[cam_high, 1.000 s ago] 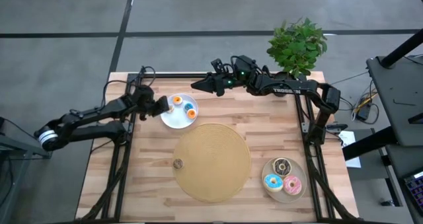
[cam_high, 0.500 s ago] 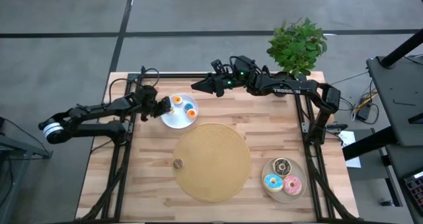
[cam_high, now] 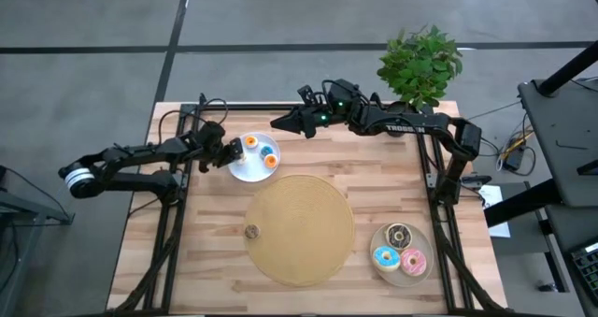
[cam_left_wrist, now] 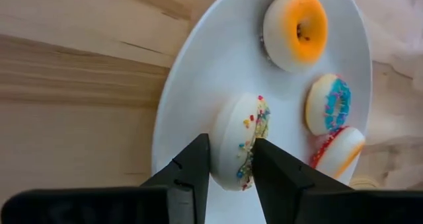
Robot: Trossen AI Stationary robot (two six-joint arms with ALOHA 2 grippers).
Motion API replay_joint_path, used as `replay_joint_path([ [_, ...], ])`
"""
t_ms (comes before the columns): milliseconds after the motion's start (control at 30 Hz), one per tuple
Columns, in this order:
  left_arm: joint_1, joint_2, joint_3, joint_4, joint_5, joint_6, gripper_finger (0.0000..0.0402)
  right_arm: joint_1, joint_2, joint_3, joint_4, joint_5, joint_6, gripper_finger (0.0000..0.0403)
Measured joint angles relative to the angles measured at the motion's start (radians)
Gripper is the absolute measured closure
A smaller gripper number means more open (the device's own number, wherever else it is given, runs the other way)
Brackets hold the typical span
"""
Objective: Pick & Place donuts
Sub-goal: Put the small white donut into the white plate
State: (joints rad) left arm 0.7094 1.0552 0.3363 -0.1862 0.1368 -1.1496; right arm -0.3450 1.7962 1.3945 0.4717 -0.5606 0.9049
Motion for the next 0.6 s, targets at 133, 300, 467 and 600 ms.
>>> replay_joint_path([
  [133,0.000,0.002,0.000,-0.001,0.000,0.000,0.0303,0.000,0.000,0.000,0.000,0.000,0.000,0.0261],
  [300,0.000,0.002,0.000,-0.001,0.000,0.005,0.0271,0.000,0.000,0.000,0.001,0.000,0.000,0.0266],
  [467,0.000,0.000,0.000,-0.002,0.008,0.004,0.0249,0.000,0.000,0.000,0.001,0.000,0.000,0.0268],
  [600,0.000,-0.005,0.000,-0.003,0.011,0.003,0.0248,0.000,0.000,0.000,0.001,0.000,0.000,0.0263],
])
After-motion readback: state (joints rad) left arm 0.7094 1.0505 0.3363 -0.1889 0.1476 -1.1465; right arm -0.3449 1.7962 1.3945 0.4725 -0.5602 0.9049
